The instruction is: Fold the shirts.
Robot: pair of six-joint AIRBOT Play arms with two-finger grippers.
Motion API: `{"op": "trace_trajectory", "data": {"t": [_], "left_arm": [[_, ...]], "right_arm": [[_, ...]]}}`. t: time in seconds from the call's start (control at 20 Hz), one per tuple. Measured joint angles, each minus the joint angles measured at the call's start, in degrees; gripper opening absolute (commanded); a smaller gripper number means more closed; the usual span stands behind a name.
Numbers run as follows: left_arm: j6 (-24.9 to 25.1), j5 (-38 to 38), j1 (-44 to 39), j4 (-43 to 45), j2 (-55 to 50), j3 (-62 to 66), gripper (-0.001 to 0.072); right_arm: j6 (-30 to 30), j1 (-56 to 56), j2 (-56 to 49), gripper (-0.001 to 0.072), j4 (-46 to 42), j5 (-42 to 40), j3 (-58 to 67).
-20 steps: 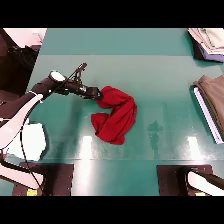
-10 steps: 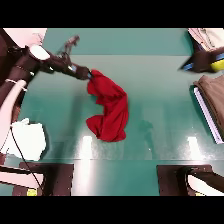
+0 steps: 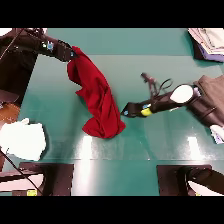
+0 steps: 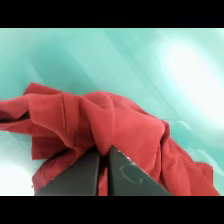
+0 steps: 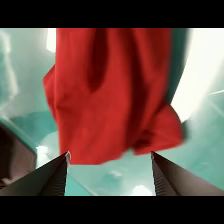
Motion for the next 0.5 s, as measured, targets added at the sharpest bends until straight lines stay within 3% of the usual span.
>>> {"op": "trace_trajectory", "data": {"t": [0.2,0.3,0.35,0.4,0.45,0.5], "left_arm": [[-1.09,-1.09,0.02,0.63,0.46,0.37,0.0030],[-1.31,-2.05,0.02,0.90,0.52,0.46,0.0030],[-1.46,-2.51,0.02,1.05,0.57,0.46,0.0031],[-1.49,-2.93,0.02,1.20,0.59,0.48,0.0030],[-1.49,-3.21,0.02,1.27,0.59,0.48,0.0030],[-1.51,-3.63,0.02,1.33,0.59,0.48,0.0031]], "right_arm": [[-1.70,6.51,-5.42,0.0581,4.50,-3.26,-1.46],[-2.10,8.61,-8.61,0.0483,5.40,-3.82,-0.48],[-2.23,9.29,-10.12,0.0419,5.53,-3.82,0.28],[-2.29,9.70,-11.32,0.0295,5.62,-3.72,1.09],[-2.40,10.03,-12.28,0.0068,5.49,-3.48,1.99],[-2.49,10.25,-12.94,0.0020,4.87,-3.17,2.82]]}}
